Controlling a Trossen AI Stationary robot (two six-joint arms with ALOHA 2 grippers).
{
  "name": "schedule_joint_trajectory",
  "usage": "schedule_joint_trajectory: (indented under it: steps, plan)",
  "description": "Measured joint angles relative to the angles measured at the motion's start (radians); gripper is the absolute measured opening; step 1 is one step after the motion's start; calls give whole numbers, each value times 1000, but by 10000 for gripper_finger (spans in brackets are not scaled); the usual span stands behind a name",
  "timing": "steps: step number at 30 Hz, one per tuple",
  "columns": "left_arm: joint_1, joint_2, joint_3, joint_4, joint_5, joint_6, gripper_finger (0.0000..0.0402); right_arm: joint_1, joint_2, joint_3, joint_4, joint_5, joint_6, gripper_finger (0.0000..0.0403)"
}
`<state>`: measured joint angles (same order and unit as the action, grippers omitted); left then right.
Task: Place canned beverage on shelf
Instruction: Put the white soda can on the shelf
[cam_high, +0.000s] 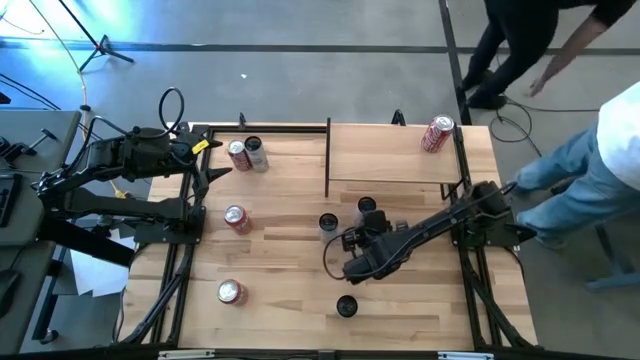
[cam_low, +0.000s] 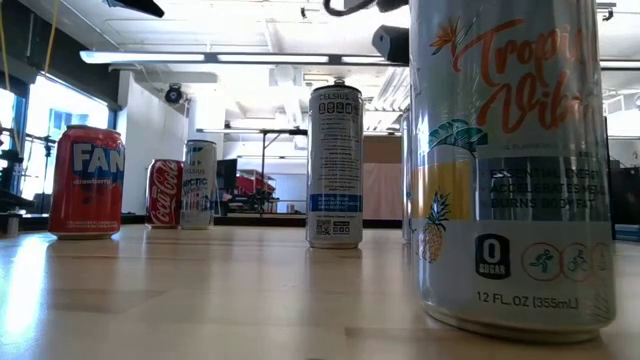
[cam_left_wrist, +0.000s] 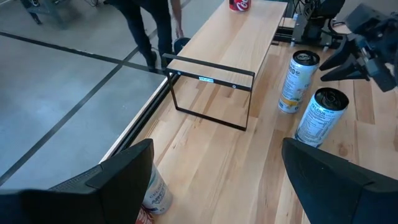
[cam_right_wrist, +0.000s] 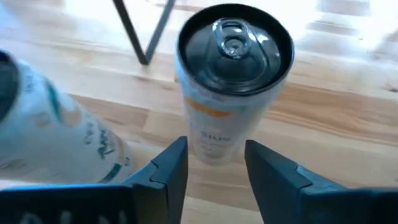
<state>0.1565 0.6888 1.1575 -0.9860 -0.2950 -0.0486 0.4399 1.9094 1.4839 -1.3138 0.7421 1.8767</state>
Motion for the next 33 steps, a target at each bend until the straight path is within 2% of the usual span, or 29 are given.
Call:
schedule_joint_trajectory:
  steps: [7, 13, 22, 33]
  plan:
    - [0, 0, 0, 0, 0, 0, 335, 52, 0, -65, 47, 106, 100, 189]
    - [0, 0, 0, 0, 0, 0, 335, 81, 0, -150, 145, 216, 106, 212]
    - [0, 0, 0, 0, 0, 0, 335, 91, 0, -255, 290, 360, 82, 214]
    - [0, 0, 0, 0, 0, 0, 335, 45, 0, -272, 315, 485, 3, 214]
